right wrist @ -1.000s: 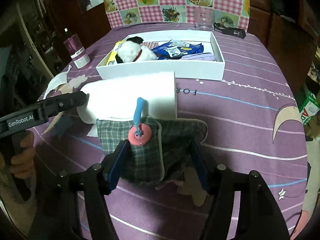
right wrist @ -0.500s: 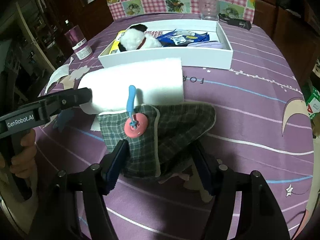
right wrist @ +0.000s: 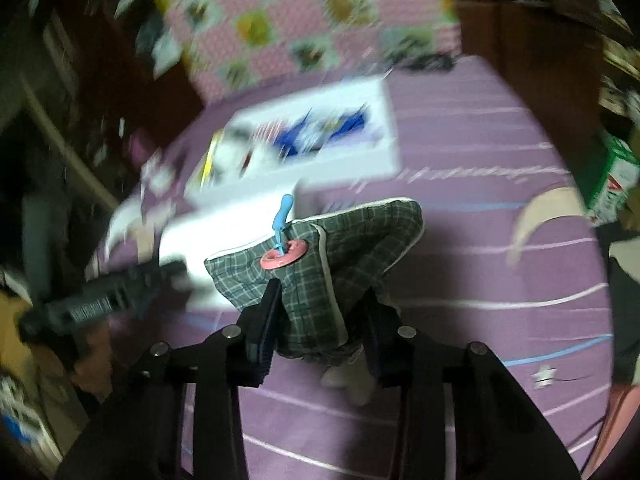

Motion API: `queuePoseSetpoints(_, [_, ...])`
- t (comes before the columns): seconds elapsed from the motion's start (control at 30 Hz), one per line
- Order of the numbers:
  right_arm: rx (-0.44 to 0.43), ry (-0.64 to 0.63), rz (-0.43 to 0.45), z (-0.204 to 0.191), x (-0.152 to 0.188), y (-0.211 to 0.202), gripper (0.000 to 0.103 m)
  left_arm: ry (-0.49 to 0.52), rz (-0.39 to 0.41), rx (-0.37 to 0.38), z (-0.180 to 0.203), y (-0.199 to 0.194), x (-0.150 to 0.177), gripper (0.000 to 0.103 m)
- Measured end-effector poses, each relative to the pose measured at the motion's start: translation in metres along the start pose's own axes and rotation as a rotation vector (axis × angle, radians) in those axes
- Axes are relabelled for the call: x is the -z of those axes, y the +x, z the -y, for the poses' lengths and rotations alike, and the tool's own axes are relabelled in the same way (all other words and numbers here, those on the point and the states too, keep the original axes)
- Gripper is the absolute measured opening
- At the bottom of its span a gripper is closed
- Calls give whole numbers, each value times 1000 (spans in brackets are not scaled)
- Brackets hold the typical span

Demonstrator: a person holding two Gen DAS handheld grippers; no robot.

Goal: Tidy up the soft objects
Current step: 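Carry the plaid cloth past the paper towel roll toward the tray with right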

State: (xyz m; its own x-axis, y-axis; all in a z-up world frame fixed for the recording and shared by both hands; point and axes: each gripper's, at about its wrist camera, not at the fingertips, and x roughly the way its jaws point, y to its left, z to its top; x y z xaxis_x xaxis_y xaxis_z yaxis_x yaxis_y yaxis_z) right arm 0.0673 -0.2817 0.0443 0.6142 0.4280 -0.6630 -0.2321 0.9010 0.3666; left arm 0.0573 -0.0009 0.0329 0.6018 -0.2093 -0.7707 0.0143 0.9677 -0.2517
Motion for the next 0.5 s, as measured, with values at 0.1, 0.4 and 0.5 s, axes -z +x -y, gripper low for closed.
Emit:
queuePoseSetpoints(0.1, [154, 92, 52, 21, -11, -1, 38, 23, -8, -6, 4, 2, 1, 74])
queuePoseSetpoints(0.4, [134, 69, -38, -6, -19, 48, 38, 81, -6, -41, 12, 4, 5, 74])
queuePoseSetpoints(0.5, [161, 8, -40, -19, -10, 52, 38, 119, -37, -77, 16, 8, 8, 72])
